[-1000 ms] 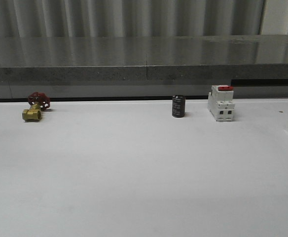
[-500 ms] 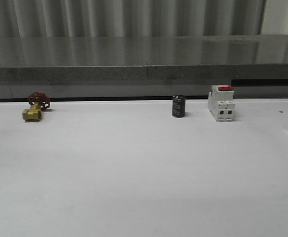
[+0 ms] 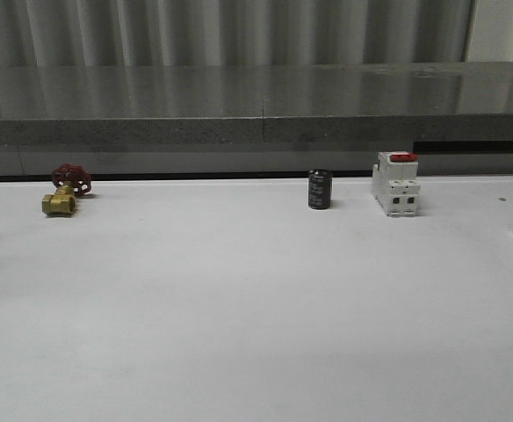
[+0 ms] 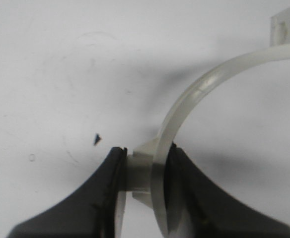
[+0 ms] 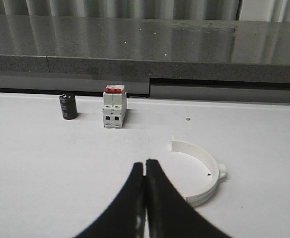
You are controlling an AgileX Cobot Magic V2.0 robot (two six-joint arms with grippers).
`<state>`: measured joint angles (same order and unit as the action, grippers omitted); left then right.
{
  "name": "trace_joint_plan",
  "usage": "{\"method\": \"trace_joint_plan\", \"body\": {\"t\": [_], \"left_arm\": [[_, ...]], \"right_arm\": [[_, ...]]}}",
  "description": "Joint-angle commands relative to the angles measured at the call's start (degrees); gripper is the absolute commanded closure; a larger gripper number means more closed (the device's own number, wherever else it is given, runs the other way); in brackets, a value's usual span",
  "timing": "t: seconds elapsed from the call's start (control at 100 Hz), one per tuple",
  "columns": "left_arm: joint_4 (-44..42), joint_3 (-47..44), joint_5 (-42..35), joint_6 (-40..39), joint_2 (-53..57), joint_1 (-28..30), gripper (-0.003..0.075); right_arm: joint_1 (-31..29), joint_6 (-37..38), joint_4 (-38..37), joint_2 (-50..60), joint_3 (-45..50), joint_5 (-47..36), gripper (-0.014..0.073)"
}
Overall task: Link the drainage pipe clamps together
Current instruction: 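Grasp the white clamp half with the left gripper and lift it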
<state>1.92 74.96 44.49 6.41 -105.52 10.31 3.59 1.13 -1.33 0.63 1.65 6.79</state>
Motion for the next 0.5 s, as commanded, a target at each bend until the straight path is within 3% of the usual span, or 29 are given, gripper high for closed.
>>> {"method": "trace_joint_plan", "body": {"t": [0.0, 0.24, 0.49], "left_arm": [[1.2, 1.5, 1.9, -3.9, 5.5, -3.8, 0.0701], [1.2, 1.5, 3.0, -12.7, 7.2, -17.4, 0.0701], [-1.4, 1.5, -2.3, -22.2, 6.2, -30.3, 0.0701]], "right_arm": [[0.1, -0.2, -0.5, 1.0, -1.1, -4.8, 0.0661], [0.1, -0.2, -0.5, 1.0, -1.1, -4.8, 0.0661], [0.1, -0.2, -0.5, 1.0, -1.1, -4.8, 0.0661]]}}
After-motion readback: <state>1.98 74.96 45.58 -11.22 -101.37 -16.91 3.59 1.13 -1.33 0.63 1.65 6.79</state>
